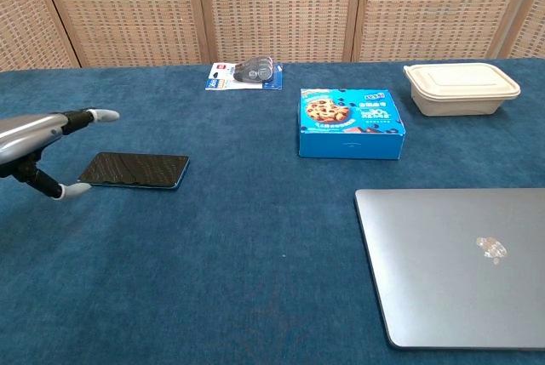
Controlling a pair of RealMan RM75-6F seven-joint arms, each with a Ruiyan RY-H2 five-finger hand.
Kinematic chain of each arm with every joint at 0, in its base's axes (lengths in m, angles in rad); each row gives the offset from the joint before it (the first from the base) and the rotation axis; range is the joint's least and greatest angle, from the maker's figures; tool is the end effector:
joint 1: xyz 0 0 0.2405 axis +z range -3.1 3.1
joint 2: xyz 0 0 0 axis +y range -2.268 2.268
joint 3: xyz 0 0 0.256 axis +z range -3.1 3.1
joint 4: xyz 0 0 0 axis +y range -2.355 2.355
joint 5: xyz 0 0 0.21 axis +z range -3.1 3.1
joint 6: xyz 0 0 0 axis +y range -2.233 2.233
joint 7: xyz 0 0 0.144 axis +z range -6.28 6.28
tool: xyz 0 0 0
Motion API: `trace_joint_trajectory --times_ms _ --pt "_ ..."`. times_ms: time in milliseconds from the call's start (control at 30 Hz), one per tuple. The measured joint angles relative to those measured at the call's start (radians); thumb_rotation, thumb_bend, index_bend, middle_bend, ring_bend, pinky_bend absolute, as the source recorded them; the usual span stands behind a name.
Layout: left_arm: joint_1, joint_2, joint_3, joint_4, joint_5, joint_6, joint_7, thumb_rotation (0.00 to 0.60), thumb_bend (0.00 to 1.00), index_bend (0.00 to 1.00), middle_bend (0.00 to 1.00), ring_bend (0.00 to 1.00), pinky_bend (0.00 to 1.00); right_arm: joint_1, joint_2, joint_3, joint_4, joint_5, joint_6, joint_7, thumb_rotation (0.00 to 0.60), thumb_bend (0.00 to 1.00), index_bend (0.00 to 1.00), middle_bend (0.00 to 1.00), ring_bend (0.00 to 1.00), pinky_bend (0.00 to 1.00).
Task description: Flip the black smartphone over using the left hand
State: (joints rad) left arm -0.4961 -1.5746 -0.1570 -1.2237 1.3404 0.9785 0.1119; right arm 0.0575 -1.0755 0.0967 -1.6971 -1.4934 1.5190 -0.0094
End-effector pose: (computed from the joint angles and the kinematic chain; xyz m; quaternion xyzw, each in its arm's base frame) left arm -0.2594 0.3180 -0.0033 -0.7052 -0.4094 -0.3377 0.4701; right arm -0.2971 -0.1810 0.1764 0.5670 -0.3824 0.4155 0.5997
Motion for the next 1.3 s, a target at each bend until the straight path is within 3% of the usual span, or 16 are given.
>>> trace_joint_trajectory --times_ms 433,1033,1133,1300 --pt "-0.076 -0.138 -0.007 0.181 -0.022 -0.034 -0.024 0.600 0.33 0.03 0.00 0.00 0.00 0.004 0.000 0.006 0.009 0.018 -0.010 0.020 0.600 0.00 0.02 0.00 0.00 0.00" --pt "-0.130 -0.207 -0.021 0.284 -0.077 -0.088 -0.012 0.600 0.33 0.09 0.00 0.00 0.00 0.000 0.011 0.011 0.009 0.026 -0.003 0.049 0.600 0.00 0.02 0.00 0.00 0.00" --pt "-0.132 -0.219 -0.015 0.303 -0.079 -0.093 -0.016 0.600 0.34 0.16 0.00 0.00 0.00 -0.001 0.012 0.012 0.010 0.027 -0.002 0.054 0.600 0.00 0.02 0.00 0.00 0.00" --pt "-0.133 -0.238 -0.008 0.338 -0.063 -0.075 -0.047 0.600 0.40 0.38 0.00 0.00 0.00 -0.001 0.013 0.014 0.012 0.026 0.001 0.065 0.600 0.00 0.02 0.00 0.00 0.00"
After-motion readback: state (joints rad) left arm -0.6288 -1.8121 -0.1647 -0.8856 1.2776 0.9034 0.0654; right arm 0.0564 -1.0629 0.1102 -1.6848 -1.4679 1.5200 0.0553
